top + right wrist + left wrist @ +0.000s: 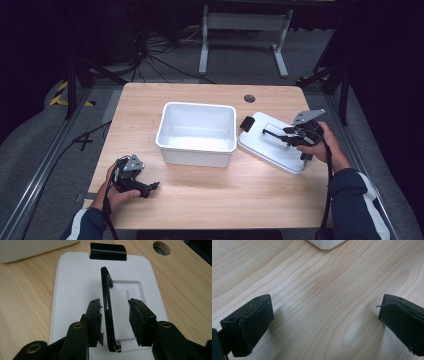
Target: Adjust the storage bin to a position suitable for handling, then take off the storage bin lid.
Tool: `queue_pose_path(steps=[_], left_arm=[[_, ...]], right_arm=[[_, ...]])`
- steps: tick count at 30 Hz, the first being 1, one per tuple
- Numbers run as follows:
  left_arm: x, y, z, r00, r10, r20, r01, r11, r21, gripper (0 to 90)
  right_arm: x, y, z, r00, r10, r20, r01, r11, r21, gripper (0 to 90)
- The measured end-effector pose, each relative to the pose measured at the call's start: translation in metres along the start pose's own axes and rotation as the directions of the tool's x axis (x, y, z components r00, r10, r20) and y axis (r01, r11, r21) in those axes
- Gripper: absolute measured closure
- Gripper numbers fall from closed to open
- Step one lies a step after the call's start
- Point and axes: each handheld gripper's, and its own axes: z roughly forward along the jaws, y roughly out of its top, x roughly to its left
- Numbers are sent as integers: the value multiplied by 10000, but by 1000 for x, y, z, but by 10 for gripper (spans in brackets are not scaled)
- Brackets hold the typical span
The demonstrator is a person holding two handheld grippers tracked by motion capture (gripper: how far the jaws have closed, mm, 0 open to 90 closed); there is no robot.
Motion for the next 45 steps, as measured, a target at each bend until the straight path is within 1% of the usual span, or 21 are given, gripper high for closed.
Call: queue_pose_path(steps=[2,3,4,6,10,11,14,15,16,17,20,24,26,27,30,33,37,41,42,45], left_arm=[[0,0,0,10000,29,-32,-29,10000,-39,2],[0,0,0,10000,29,-32,-29,10000,-39,2],[0,0,1,10000,-54,-8,54,10000,-57,2],[0,0,1,10000,-53,0,53,10000,-59,2],[0,0,1,10000,-36,17,36,10000,-55,2],[0,0,1,10000,-38,17,38,10000,-55,2],[0,0,1,10000,-32,19,32,10000,-58,2],[0,0,1,10000,-87,44,87,9999,-54,2],[0,0,1,10000,-42,29,42,10000,-72,2],[0,1,1,10000,-46,60,46,10000,2,2],[1,1,1,10000,20,75,-20,10000,1,1],[2,1,2,9998,95,185,-94,9999,-51,1],[2,2,2,9997,138,176,-137,9999,-37,1],[2,2,2,9997,142,191,-142,9999,-9,1],[2,2,2,9997,144,190,-144,9999,-12,1],[2,2,2,9997,145,195,-144,9999,-17,1],[2,2,2,9997,176,163,-176,9998,-13,1],[3,2,2,9997,179,166,-179,9998,-15,1],[3,2,2,9997,178,168,-178,9998,-17,1],[2,2,2,9997,176,167,-176,9998,-16,1]], right_arm=[[3,0,-4,10000,60,-3,-60,10000,-68,587],[3,0,-4,10000,60,-3,-60,10000,-68,587],[5,0,-8,9998,167,60,-167,9998,-97,571],[6,-1,-13,9996,250,89,-248,9995,-197,556],[10,-4,-20,9976,587,377,-573,9977,-361,490],[11,-5,-21,9978,536,400,-520,9979,-391,478],[17,-9,-24,9966,616,551,-591,9972,-462,442],[19,-10,-25,9963,648,562,-620,9968,-495,429],[20,-11,-25,9957,731,570,-699,9960,-553,404],[22,-12,-25,9956,714,615,-678,9960,-584,394],[28,-15,-27,9940,795,751,-754,9956,-563,380],[38,-21,-33,9936,780,816,-725,9950,-685,368],[43,-25,-36,9940,710,835,-643,9947,-808,363],[45,-28,-38,9936,765,828,-692,9938,-875,360],[49,-36,-41,9933,807,826,-734,9934,-887,354],[51,-43,-45,9924,794,940,-710,9934,-902,352],[56,-55,-49,9918,896,915,-806,9920,-976,339],[60,-68,-54,9919,1009,775,-925,9902,-1048,338],[62,-71,-54,9917,1093,683,-1021,9896,-1010,338],[65,-79,-56,9914,1108,697,-1038,9898,-972,329]])
